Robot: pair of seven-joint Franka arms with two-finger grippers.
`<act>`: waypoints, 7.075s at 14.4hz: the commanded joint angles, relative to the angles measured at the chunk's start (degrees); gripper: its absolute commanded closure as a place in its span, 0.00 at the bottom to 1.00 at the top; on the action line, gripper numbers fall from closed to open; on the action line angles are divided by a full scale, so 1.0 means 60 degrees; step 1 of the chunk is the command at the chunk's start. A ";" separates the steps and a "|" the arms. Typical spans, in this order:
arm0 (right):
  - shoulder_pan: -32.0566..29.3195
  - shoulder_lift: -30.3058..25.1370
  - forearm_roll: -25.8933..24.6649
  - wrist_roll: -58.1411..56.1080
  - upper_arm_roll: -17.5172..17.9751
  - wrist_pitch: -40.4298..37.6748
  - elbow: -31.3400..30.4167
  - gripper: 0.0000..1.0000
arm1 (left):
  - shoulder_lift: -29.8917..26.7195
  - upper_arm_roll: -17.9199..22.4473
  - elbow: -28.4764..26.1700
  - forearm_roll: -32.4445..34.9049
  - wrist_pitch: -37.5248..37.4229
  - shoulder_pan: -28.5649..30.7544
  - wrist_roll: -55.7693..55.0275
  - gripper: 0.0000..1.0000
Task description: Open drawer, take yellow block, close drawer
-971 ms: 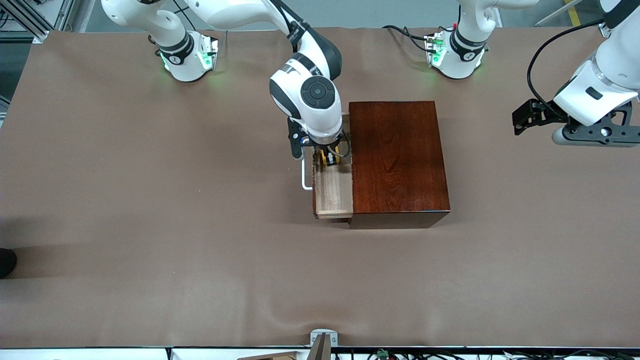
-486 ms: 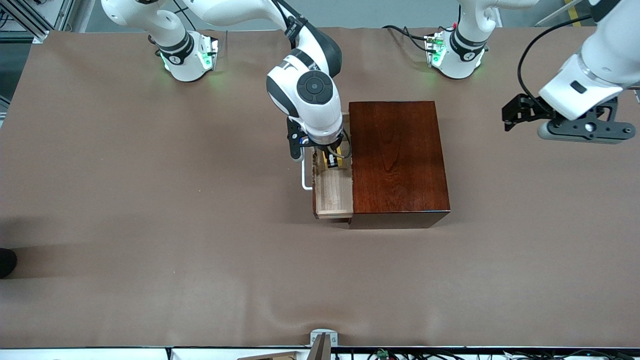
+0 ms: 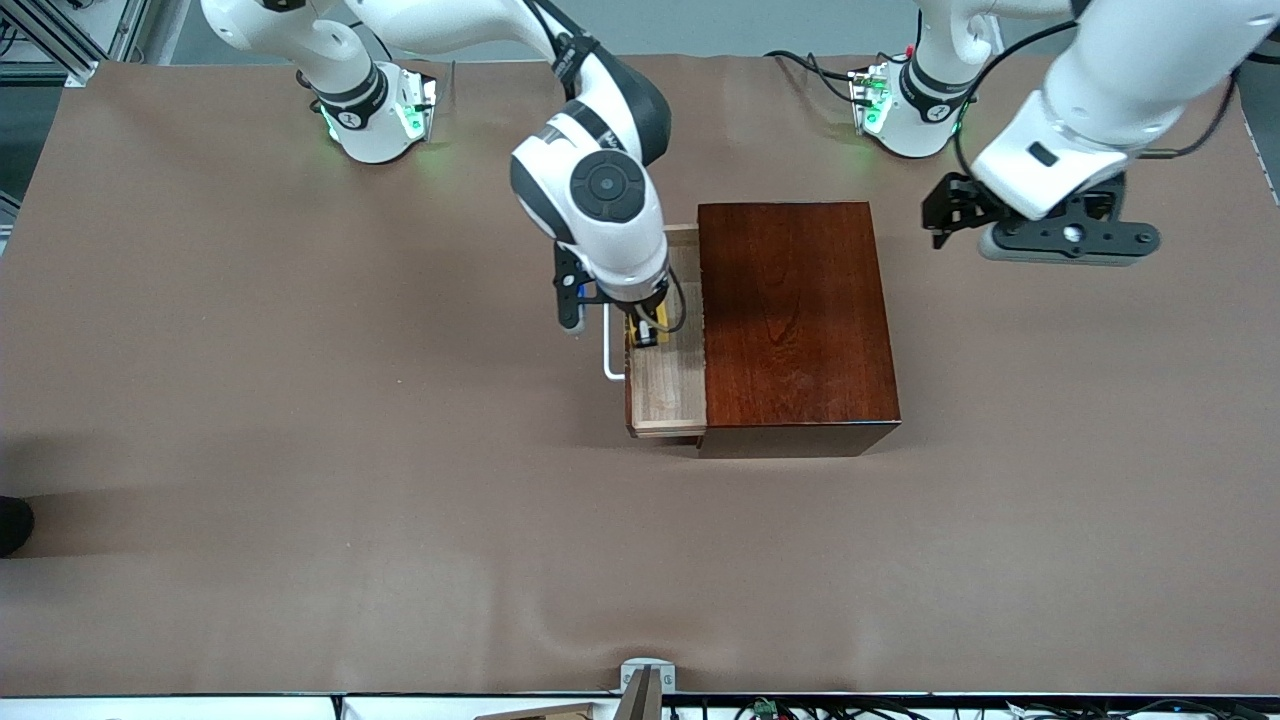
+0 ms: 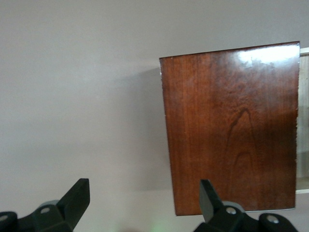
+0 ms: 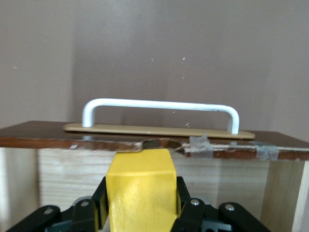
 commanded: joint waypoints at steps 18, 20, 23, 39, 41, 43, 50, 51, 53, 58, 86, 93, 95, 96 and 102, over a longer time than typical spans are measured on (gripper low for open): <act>-0.3149 -0.1350 -0.0201 -0.8370 0.0056 -0.2864 0.0353 1.00 | 0.4188 -0.1922 0.2570 0.0923 0.3204 -0.2592 -1.0981 0.00; -0.3543 -0.1409 -0.0230 -0.9497 0.0041 -0.3011 0.0338 1.00 | 0.4746 -0.1835 0.2881 0.1362 0.3802 -0.3046 -1.1964 0.00; -0.4159 -0.1438 -0.0712 -1.1213 0.0041 -0.3041 0.0309 1.00 | 0.5303 -0.0989 0.2940 0.1715 0.5062 -0.4142 -1.3297 0.00; -0.6738 -0.1365 -0.1240 -1.8141 0.0041 -0.1593 -0.1593 1.00 | 0.7897 0.3015 0.3790 0.1687 0.7470 -0.8292 -1.8370 0.00; -0.7001 -0.1365 -0.1270 -1.8728 0.0041 -0.1474 -0.1814 1.00 | 0.8058 0.3029 0.3790 0.1701 0.7030 -0.8365 -1.8370 0.00; -0.7207 -0.1350 -0.1401 -1.9096 0.0041 -0.1198 -0.2179 1.00 | 0.8147 0.3029 0.3775 0.1701 0.6781 -0.8395 -1.8370 0.00; -0.8217 -0.1350 -0.1504 -2.1220 0.0041 0.1277 -0.4214 1.00 | 0.8030 0.3059 0.3688 0.1745 0.5595 -0.8263 -1.8209 0.00; -0.8291 -0.1350 -0.1504 -2.1338 0.0041 0.1817 -0.4638 1.00 | 0.8015 0.3059 0.3688 0.1745 0.5477 -0.8191 -1.8209 0.00; -0.8394 -0.1336 -0.1504 -2.1674 0.0041 0.2727 -0.5255 1.00 | 0.7898 0.3030 0.3688 0.1643 0.5097 -0.7884 -1.8209 0.00; -0.8788 -0.0971 -0.1504 -2.2261 0.0041 0.3212 -0.5345 1.00 | 0.7883 0.3029 0.3658 0.1642 0.4028 -0.7751 -1.8223 0.00; -0.8512 -0.1335 -0.1358 -2.2291 0.0144 0.0797 -0.3251 0.00 | 0.6493 0.3015 0.3644 0.2565 0.3220 -0.7575 -1.3949 0.00; -0.8468 -0.1847 -0.1372 -2.2349 0.0144 0.0666 -0.2739 0.00 | 0.4547 0.2971 0.3265 0.2375 0.2841 -0.6477 -1.0814 0.00; -0.8468 -0.2038 -0.1402 -2.2495 0.0144 0.0287 -0.2446 0.00 | 0.3698 0.2942 0.2767 0.2128 0.2796 -0.5864 -0.9720 0.00; -0.8482 -0.2111 -0.1402 -2.2786 0.0144 0.0052 -0.2285 0.00 | 0.3317 0.2956 0.2547 0.1778 0.2781 -0.5571 -0.8828 0.00; -0.8322 -0.3047 -0.1372 -2.3331 0.0027 -0.1354 -0.1683 0.00 | 0.2172 0.2971 0.2281 0.1176 0.1362 -0.3944 -0.4914 0.00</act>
